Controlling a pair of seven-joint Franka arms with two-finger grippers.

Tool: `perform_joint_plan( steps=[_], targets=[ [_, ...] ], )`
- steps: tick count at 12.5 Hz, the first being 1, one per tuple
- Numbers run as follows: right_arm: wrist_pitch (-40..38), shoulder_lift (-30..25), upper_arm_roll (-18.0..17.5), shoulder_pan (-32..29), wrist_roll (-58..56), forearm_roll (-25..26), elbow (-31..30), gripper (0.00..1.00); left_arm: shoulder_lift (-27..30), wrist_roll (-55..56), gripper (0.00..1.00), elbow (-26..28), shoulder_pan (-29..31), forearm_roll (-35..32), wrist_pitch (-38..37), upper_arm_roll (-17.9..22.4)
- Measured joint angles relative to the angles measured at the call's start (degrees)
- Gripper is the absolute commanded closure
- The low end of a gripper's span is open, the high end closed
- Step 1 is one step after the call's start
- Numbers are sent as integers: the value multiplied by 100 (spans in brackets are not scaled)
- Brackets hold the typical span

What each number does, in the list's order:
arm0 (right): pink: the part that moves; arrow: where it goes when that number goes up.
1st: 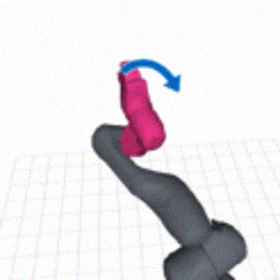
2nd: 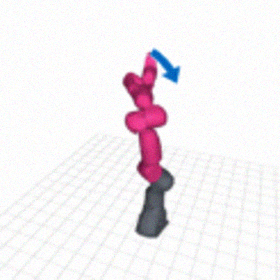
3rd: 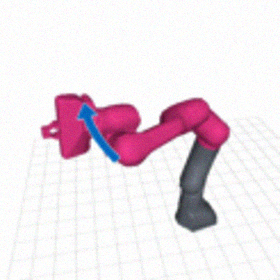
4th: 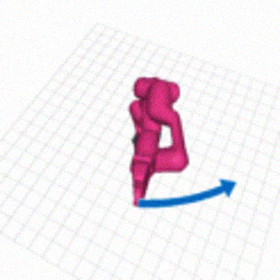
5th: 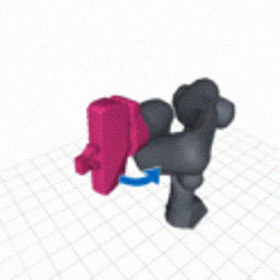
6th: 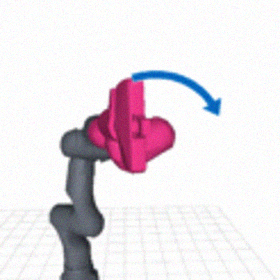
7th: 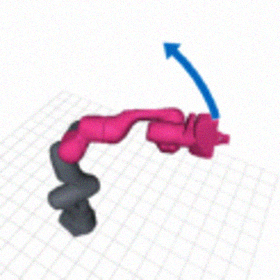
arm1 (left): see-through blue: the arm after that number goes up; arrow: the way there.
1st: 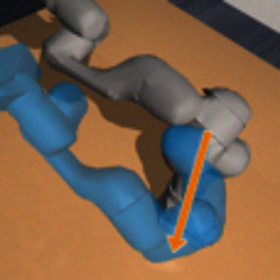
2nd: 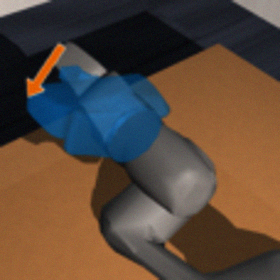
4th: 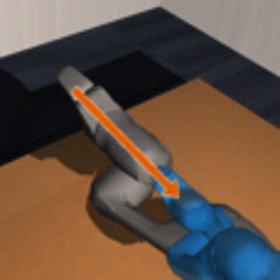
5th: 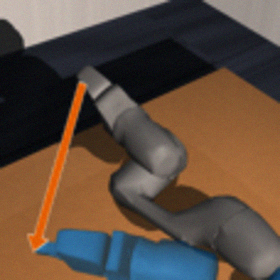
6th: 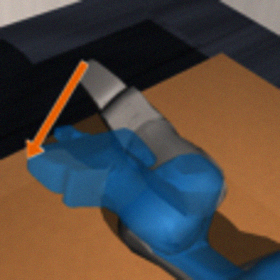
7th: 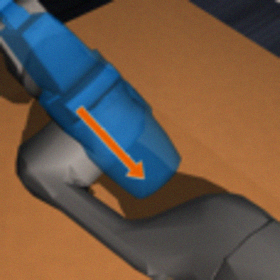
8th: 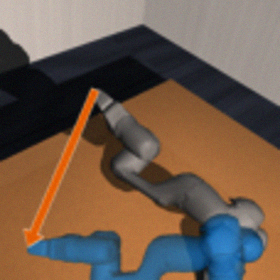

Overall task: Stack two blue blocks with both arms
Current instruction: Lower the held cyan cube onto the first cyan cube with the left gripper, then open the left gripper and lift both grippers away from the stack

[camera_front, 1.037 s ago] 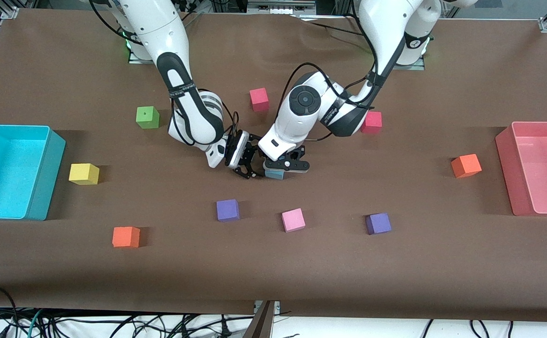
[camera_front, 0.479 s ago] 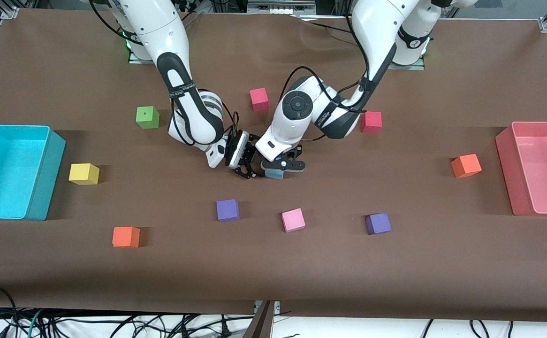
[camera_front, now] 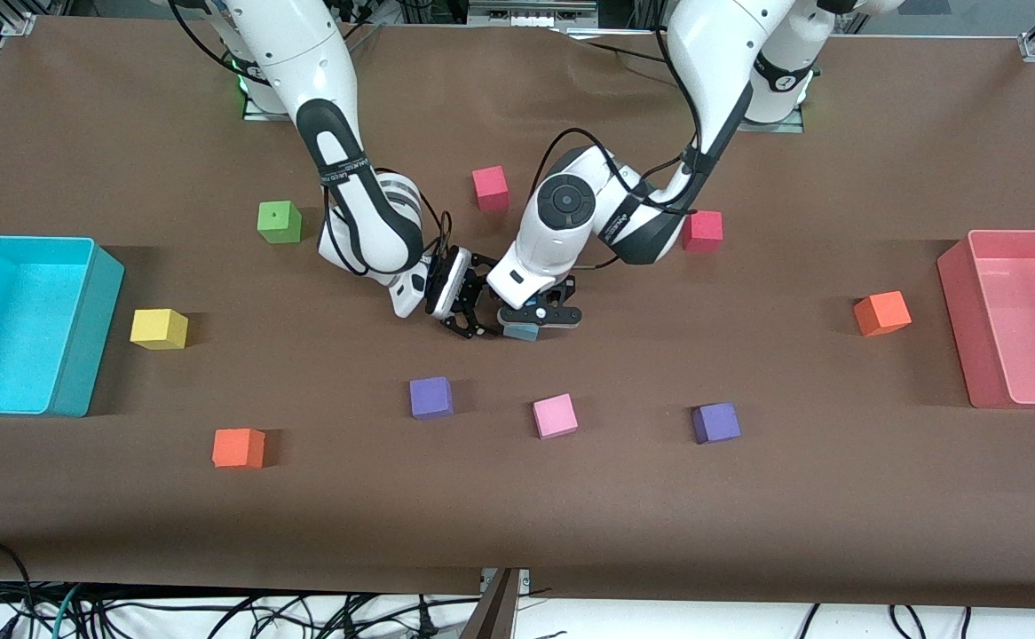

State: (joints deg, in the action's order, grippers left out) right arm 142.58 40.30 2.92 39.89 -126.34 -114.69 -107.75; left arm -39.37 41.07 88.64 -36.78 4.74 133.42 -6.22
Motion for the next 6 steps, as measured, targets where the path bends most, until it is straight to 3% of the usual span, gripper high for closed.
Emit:
perform_joint_plan(
  steps=[6],
  targets=[
    [-43,-2,24,-10,0,0,-1,1,8,15,0,-165,1,0,1,81]
  ],
)
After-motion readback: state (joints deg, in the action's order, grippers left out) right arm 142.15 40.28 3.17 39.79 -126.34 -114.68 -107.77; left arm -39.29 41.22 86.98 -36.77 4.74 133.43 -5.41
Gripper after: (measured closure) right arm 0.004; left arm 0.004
